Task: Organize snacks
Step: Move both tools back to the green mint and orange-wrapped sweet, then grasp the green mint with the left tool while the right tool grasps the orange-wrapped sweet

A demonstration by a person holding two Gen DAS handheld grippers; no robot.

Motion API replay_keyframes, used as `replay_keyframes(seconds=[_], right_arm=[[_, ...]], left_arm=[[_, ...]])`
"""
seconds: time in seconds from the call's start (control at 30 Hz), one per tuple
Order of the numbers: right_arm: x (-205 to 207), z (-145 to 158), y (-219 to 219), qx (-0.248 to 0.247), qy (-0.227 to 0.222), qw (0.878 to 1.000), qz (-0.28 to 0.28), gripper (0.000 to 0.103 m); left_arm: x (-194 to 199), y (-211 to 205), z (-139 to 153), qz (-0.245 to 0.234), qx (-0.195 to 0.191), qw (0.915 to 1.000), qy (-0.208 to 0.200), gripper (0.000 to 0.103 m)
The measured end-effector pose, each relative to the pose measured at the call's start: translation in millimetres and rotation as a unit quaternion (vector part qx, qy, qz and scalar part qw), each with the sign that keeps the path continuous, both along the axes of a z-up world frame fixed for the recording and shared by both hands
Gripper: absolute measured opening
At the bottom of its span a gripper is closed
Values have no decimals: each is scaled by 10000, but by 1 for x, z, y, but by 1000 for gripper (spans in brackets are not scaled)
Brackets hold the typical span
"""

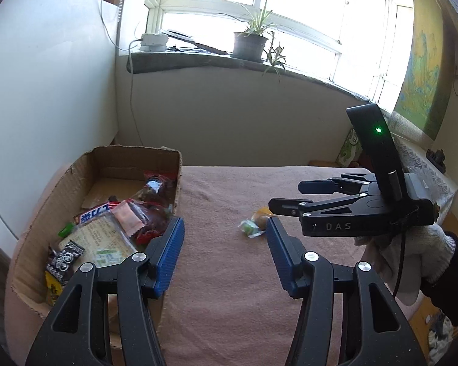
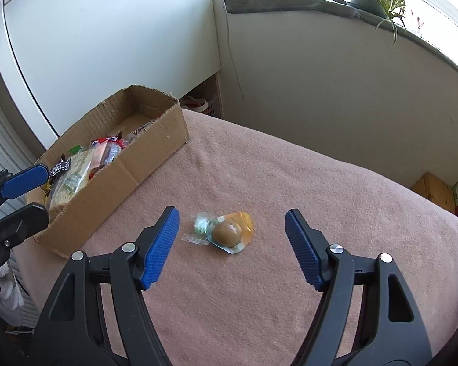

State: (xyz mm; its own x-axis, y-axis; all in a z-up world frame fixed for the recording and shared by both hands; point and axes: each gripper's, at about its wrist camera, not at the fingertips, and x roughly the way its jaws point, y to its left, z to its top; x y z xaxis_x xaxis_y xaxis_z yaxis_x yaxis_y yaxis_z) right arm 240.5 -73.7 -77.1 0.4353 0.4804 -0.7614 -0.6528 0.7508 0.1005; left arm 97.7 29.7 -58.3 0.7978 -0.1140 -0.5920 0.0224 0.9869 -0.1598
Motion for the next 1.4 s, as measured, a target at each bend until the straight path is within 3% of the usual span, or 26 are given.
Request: replay_keyframes(seconds=[0.07,0.2,0.27,0.33,0.93,1.03,1.07,1.13,1.17,1.2,1.4], right_arm=[[4,-8,-2,-31,100,9999,48,59],[8,-23,1,-77,220,9996,169,54],[11,-29,4,-79,311,9992,228,38],[14,-34,5,-83,372,9989,271,36],[22,-47,24,-368,307,9952,855,36],[23,-50,23,-482,264,9952,812,52],[24,-52,22,-491,264,9952,806,52],[28,-55,21,-480,377,9949,806,51],[28,-57,21,-557,333,9949,768,41],[28,-58,21,-597,222,9952,747,40],[35,-57,9,-431,303,9961,703,38]], left_arm=[[8,-13,-8,-178,-28,9998,112,52],[24,-31,-25,-378,-160,9984,391,39],[31,-35,-32,-420,-184,9977,493,38],[37,-36,-39,-413,-149,9974,578,35],[63,-38,-67,-396,64,9944,975,35],[66,-38,-68,-402,88,9941,1004,34],[67,-38,-68,-396,88,9941,1007,34],[70,-39,-68,-398,101,9939,1020,34],[71,-40,-67,-398,112,9939,1022,34],[73,-43,-69,-411,131,9938,1027,34],[88,-48,-72,-426,168,9929,1098,34]])
